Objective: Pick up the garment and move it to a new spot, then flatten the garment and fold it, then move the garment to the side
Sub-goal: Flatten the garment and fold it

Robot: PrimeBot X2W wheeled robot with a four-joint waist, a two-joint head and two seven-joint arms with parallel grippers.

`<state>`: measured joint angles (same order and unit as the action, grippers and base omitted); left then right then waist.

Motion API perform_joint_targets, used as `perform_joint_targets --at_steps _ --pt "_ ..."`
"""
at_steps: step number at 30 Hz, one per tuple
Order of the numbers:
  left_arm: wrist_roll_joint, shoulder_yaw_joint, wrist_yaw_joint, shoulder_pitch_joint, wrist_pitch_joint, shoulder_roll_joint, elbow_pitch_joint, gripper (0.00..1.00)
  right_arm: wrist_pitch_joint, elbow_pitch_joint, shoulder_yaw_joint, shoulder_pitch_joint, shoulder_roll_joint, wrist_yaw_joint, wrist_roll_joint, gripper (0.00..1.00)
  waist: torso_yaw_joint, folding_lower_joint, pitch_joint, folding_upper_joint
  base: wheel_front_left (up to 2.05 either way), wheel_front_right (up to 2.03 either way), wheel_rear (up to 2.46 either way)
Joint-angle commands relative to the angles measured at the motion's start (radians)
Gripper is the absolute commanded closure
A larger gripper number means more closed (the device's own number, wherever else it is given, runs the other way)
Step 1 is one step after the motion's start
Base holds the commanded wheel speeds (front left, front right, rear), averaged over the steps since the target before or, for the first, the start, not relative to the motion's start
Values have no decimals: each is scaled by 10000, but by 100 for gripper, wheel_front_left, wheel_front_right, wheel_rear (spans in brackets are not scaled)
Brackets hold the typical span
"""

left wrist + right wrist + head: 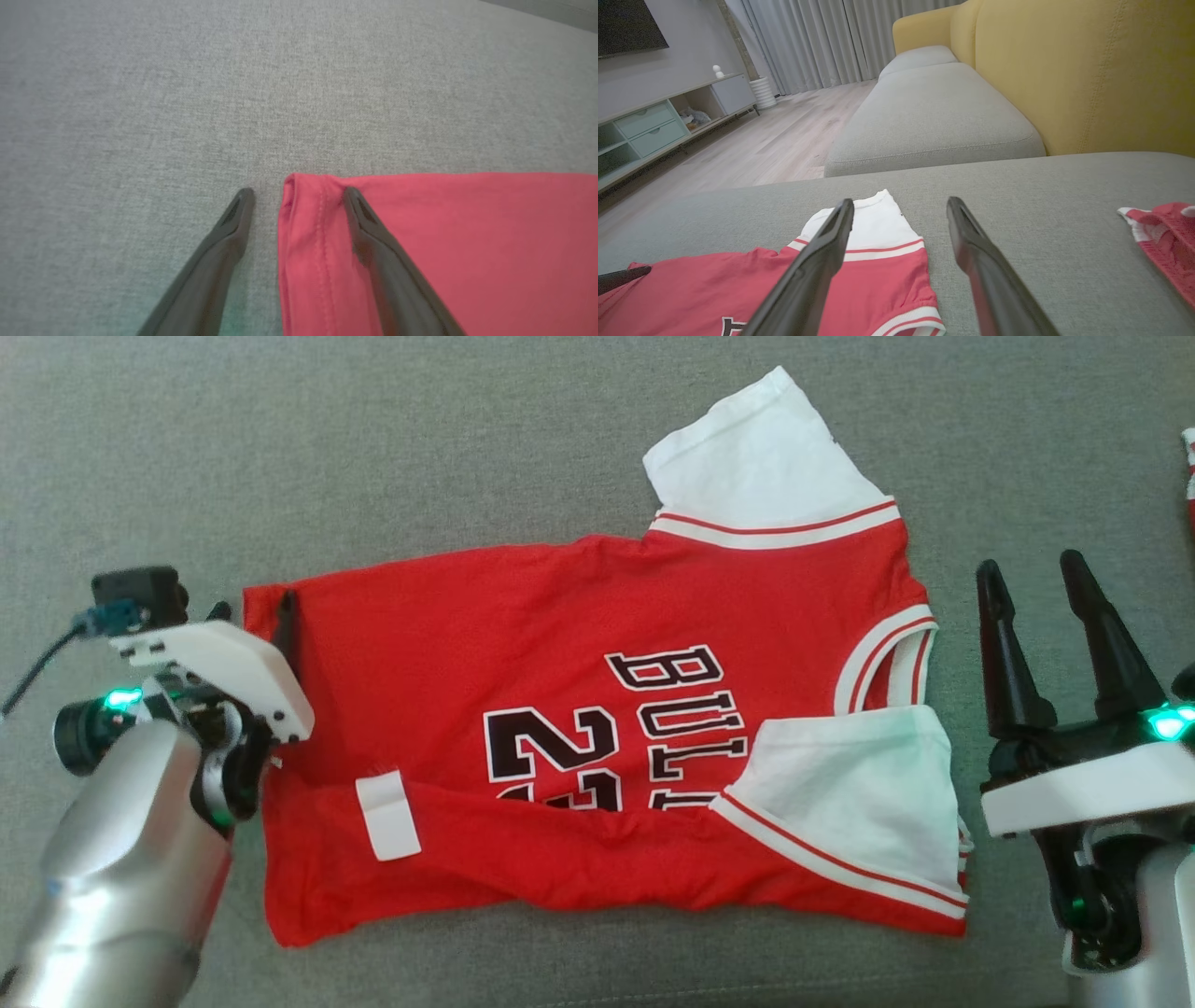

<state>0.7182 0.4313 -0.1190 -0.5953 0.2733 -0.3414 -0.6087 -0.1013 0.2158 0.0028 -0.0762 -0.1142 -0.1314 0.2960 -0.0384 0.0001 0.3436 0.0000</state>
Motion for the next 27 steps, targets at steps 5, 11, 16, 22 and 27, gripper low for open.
perform_joint_targets --at_steps 5,11,16,22,27 --pt "178 247 588 -183 1118 -305 -348 100 17 -155 -28 -471 -239 7 81 0 -43 -1 -186 0 0 0 0" --pt "-78 312 474 -257 658 -401 -120 100 -72 -1458 45 -1531 -700 7 217 0 22 -1 -409 0 0 0 0" --pt "-154 230 338 -488 143 -238 81 100 -249 -2940 292 -2603 -1087 7 466 0 263 -1 -339 0 0 0 0" --pt "-296 367 280 -1270 -360 406 281 100 -286 -5370 1283 -4774 -1650 7 1112 0 1049 -1 456 0 0 0 0" --pt "-487 577 215 -1808 -648 885 252 100 -586 -7015 2121 -6296 -2026 7 1520 0 1646 -1 1011 0 0 0 0"
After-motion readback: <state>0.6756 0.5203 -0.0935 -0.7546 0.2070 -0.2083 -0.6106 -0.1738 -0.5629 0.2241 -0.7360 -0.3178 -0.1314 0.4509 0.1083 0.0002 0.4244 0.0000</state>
